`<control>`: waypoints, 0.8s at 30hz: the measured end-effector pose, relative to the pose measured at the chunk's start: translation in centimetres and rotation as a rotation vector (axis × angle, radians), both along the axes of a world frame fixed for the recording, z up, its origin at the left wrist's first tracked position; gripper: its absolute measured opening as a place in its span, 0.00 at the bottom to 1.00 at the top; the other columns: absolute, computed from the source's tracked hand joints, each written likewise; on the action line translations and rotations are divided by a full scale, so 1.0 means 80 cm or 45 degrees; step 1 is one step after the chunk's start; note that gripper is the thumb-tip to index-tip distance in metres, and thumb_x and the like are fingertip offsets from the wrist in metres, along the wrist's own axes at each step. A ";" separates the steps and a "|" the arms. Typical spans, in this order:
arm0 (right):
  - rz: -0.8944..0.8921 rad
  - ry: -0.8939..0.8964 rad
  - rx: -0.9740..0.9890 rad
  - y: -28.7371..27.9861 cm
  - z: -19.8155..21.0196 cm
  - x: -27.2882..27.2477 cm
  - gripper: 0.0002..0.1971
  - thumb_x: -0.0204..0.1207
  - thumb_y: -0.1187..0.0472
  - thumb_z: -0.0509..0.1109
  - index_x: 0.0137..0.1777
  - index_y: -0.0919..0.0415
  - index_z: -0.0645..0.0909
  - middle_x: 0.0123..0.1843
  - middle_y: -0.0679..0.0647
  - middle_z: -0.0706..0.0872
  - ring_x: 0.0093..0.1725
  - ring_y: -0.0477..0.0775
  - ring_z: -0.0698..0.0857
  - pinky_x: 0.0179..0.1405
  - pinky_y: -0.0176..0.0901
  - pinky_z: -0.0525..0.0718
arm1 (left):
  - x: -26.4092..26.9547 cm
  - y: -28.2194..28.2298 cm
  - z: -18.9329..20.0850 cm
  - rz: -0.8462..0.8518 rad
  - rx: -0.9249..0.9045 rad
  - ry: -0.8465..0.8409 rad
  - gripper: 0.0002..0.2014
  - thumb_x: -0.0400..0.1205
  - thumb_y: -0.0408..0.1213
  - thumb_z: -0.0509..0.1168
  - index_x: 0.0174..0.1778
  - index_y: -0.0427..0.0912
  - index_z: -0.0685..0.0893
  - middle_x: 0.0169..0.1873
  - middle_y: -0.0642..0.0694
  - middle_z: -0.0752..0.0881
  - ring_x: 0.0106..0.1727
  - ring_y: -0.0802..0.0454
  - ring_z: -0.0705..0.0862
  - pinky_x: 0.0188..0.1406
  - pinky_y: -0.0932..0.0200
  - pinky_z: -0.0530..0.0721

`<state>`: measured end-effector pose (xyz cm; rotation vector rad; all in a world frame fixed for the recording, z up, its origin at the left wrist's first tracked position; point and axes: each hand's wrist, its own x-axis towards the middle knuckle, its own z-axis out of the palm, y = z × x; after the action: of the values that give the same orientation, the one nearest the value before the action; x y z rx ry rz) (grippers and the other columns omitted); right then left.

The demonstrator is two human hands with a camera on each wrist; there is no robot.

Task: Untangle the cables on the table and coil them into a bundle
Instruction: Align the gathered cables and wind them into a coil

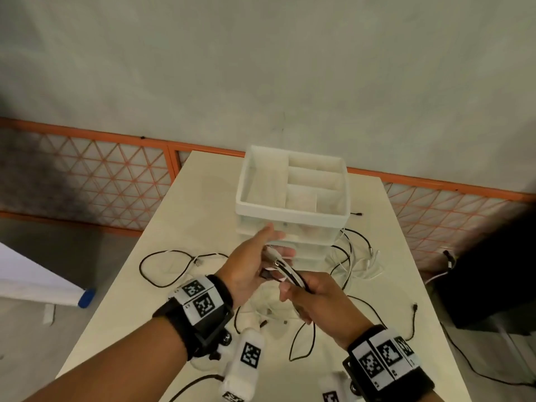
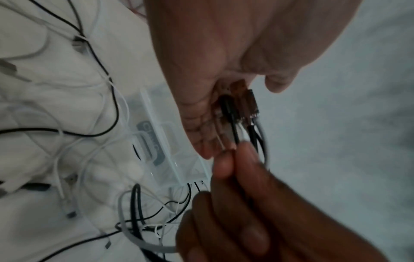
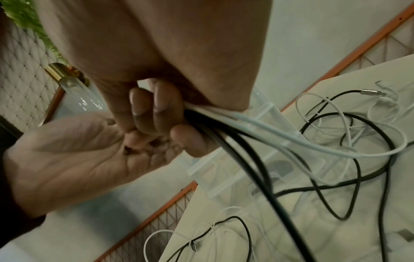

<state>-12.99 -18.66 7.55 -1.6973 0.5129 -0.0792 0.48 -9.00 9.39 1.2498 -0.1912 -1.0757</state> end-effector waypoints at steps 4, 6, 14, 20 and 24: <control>-0.074 0.012 -0.088 -0.018 0.004 -0.002 0.14 0.83 0.62 0.69 0.34 0.60 0.83 0.20 0.45 0.75 0.20 0.42 0.68 0.25 0.34 0.67 | -0.025 -0.020 0.002 -0.140 0.161 -0.480 0.22 0.85 0.55 0.61 0.48 0.38 0.88 0.38 0.38 0.90 0.33 0.49 0.87 0.37 0.53 0.88; -0.062 -0.017 -0.136 -0.026 0.004 -0.005 0.13 0.81 0.62 0.69 0.35 0.64 0.83 0.25 0.53 0.82 0.23 0.46 0.71 0.28 0.40 0.69 | -0.034 -0.025 0.003 -0.174 0.277 -0.750 0.21 0.82 0.57 0.65 0.43 0.40 0.86 0.29 0.41 0.88 0.26 0.51 0.86 0.28 0.57 0.87; -0.067 0.037 -0.297 -0.058 -0.006 -0.009 0.12 0.77 0.63 0.75 0.33 0.58 0.79 0.22 0.43 0.77 0.21 0.43 0.74 0.26 0.40 0.74 | -0.013 -0.023 -0.002 0.111 0.437 -0.809 0.13 0.74 0.48 0.76 0.32 0.44 0.85 0.25 0.47 0.85 0.19 0.56 0.75 0.21 0.64 0.72; 0.181 0.045 -0.644 -0.055 0.002 0.001 0.13 0.80 0.58 0.73 0.34 0.61 0.83 0.26 0.45 0.80 0.26 0.43 0.76 0.31 0.38 0.74 | 0.003 -0.009 0.004 -0.169 0.747 -1.405 0.27 0.79 0.66 0.60 0.58 0.48 0.85 0.55 0.52 0.87 0.59 0.53 0.84 0.58 0.58 0.78; 0.217 -0.104 -0.727 -0.039 0.023 0.024 0.07 0.77 0.69 0.68 0.47 0.60 0.87 0.37 0.44 0.88 0.37 0.41 0.85 0.38 0.35 0.81 | -0.030 -0.030 0.024 -0.458 0.425 -1.357 0.31 0.79 0.70 0.47 0.46 0.50 0.86 0.43 0.52 0.91 0.47 0.56 0.88 0.56 0.56 0.84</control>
<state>-11.04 -21.77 9.43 -2.2784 0.2948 -0.1840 -1.92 -11.40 11.30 2.0589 -1.1113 -0.6390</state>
